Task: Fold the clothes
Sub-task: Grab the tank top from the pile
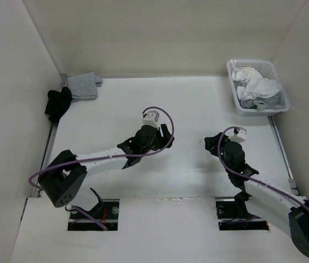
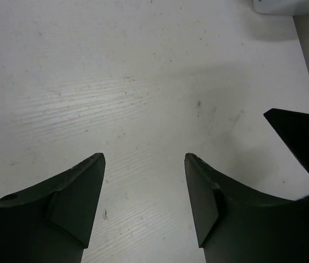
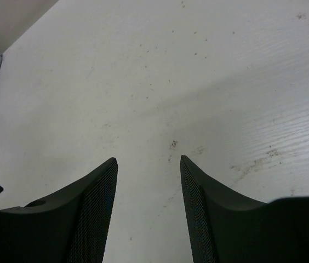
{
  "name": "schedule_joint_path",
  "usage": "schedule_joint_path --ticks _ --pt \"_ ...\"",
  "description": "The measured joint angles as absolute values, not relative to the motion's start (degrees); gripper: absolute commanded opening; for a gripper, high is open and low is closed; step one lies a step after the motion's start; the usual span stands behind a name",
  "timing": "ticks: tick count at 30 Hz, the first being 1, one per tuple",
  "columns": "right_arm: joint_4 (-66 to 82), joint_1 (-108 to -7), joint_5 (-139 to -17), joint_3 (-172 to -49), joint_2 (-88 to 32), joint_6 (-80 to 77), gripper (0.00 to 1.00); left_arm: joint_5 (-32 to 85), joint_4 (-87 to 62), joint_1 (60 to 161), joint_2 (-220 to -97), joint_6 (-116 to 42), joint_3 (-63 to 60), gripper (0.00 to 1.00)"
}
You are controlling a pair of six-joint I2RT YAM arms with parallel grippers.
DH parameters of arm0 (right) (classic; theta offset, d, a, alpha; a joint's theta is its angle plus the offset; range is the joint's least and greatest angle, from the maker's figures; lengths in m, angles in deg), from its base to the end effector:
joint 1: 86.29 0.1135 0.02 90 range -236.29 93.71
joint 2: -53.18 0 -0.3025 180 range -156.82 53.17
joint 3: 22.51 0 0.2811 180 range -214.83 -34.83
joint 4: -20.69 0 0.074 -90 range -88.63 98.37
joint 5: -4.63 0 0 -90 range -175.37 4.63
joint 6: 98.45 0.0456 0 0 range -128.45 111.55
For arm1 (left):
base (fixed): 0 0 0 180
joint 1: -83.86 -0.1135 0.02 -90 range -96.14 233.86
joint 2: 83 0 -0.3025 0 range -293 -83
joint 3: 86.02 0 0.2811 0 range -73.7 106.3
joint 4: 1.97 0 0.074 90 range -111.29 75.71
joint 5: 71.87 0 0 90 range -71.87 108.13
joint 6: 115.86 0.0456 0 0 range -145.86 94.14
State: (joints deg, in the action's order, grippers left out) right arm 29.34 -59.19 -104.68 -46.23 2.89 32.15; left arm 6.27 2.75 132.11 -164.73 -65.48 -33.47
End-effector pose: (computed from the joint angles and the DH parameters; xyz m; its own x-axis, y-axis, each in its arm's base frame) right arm 0.1756 0.0729 0.1845 -0.3055 0.5336 -0.7887 0.0645 0.8379 0.5420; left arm 0.2267 -0.2399 0.2267 -0.5985 -0.2666 -0.7554 0.2906 0.8065 -0.5149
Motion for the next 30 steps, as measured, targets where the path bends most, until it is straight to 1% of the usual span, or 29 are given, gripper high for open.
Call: schedule_joint_path --ticks 2,7,8,9,10,11,12,14,15,16,20,21,22,24,25,26,27,30 --pt "29.19 -59.19 -105.07 -46.25 2.94 32.21 0.51 7.54 3.31 132.29 -166.04 -65.48 -33.47 0.59" --pt "24.95 -59.19 -106.16 -47.8 4.93 32.21 0.37 11.24 4.67 132.77 -168.82 -65.35 -33.45 0.56" --pt "23.94 -59.19 -106.27 -48.72 5.49 32.23 0.25 11.76 5.15 133.16 -169.34 -65.17 -33.45 0.53" --pt "23.18 -59.19 -106.4 -49.75 6.02 32.1 0.16 12.31 5.76 133.6 -169.71 -65.04 -33.45 0.46" --pt "21.91 -59.22 -106.47 -51.35 6.54 31.86 0.05 12.83 6.42 134.04 -169.93 -64.87 -33.47 0.36" --pt "21.19 -59.35 -106.6 -52.81 6.72 31.53 0.0 13.4 7.14 134.52 -170.0 -64.65 -33.49 0.23" --pt "19.57 -59.87 -106.62 -54.97 6.7 31.16 0.0 14.01 8.08 134.93 -170.0 -64.19 -33.53 0.11" --pt "15.79 -62.45 -107.04 -60.52 5.52 30.27 0.0 14.38 10.16 135.74 -170.0 -63.18 -33.71 0.06" --pt "14.15 -64.53 -107.39 -63.76 4.4 29.65 0.0 14.43 11.38 136.22 -169.93 -62.64 -34.01 0.06" --pt "12.36 -69.25 -107.76 -69.92 1.76 28.54 0.0 14.36 12.84 136.92 -169.78 -61.89 -34.78 0.07" --pt "11.88 -83.04 -107.8 -84.39 -8.3 26.51 0.03 14.01 15.12 137.99 -169.65 -60.45 -37.05 0.19" --pt "11.92 -85.86 -108.02 -87.06 -11.12 26.22 0.06 13.95 15.21 138.02 -169.65 -60.19 -37.4 0.24" --pt "11.83 -88.33 -108.02 -90.08 -14.53 25.79 0.1 13.86 15.4 137.91 -169.65 -60.01 -37.77 0.3" --pt "11.27 -91.59 -108.09 -95.82 -21.63 24.63 0.24 13.79 15.93 137.36 -169.65 -59.69 -38.25 0.37" --pt "11.13 -93.9 -108.11 -102.16 -29.56 23.12 0.34 13.75 16.28 136.86 -169.65 -59.51 -38.47 0.41" --pt "11.22 -94.45 -108.11 -103.95 -31.9 22.44 0.42 13.77 16.84 136.4 -169.65 -59.51 -38.76 0.42" --pt "10.72 -96.02 -107.96 -107.78 -37.52 20.98 0.47 13.75 17.59 135.81 -169.65 -59.64 -39.19 0.44" --pt "8.14 -99.04 -107.74 -114.12 -47.22 19.1 0.53 13.71 18.7 134.82 -169.67 -59.77 -39.92 0.45"
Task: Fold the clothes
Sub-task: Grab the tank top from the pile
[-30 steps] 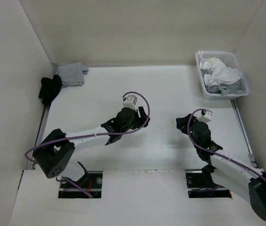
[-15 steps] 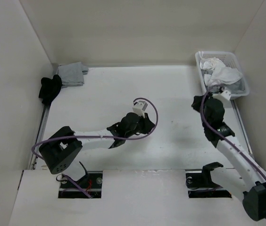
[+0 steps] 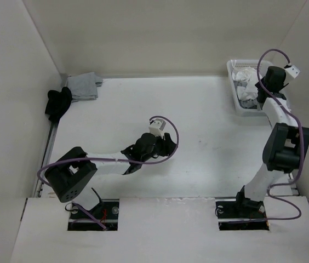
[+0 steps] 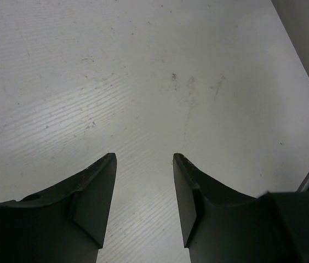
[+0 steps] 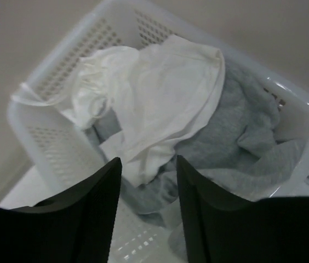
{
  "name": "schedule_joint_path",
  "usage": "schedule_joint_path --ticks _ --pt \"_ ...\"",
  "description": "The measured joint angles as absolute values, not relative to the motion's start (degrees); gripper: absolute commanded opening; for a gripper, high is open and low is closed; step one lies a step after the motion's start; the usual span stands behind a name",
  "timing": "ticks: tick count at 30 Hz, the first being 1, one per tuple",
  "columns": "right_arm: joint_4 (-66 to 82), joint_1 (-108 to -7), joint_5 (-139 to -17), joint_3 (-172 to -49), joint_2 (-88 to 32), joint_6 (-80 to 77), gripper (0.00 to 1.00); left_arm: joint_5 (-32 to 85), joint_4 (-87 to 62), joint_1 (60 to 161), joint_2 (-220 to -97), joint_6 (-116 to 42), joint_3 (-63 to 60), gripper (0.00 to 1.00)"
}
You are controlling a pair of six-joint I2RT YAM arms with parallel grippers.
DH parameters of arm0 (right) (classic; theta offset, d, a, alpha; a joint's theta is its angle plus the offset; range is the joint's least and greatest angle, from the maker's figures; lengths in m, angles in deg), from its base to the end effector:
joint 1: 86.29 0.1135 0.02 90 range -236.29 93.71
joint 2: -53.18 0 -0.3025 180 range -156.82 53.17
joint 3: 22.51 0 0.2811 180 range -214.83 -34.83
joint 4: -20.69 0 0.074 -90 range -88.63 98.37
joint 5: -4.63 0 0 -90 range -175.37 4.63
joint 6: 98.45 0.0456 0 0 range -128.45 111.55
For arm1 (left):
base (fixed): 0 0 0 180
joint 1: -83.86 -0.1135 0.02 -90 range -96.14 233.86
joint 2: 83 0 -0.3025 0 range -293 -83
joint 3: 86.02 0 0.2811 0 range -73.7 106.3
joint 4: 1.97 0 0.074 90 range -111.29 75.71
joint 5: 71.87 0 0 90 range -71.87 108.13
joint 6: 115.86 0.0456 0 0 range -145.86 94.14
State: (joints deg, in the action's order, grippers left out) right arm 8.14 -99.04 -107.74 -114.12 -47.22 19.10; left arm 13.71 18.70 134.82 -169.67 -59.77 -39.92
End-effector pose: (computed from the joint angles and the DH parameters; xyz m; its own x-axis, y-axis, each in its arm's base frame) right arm 0.4454 -0.1186 0.3258 -0.0604 0.4522 -0.8899 0.6517 0.6932 0.3080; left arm 0.2095 -0.2528 0.1920 -0.5845 -0.1623 -0.7950 0.4852 0.7154 -0.5028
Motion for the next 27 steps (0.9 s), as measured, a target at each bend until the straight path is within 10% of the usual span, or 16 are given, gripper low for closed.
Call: schedule_joint_path --ticks 17,27 --pt "-0.71 -107.85 -99.56 -145.33 -76.47 19.95 0.5 17.62 23.73 131.39 -173.6 -62.42 -40.0 0.46" --pt "-2.07 -107.28 -96.79 -148.26 -80.58 21.44 0.11 19.24 24.56 129.99 -174.37 -63.84 -40.0 0.46"
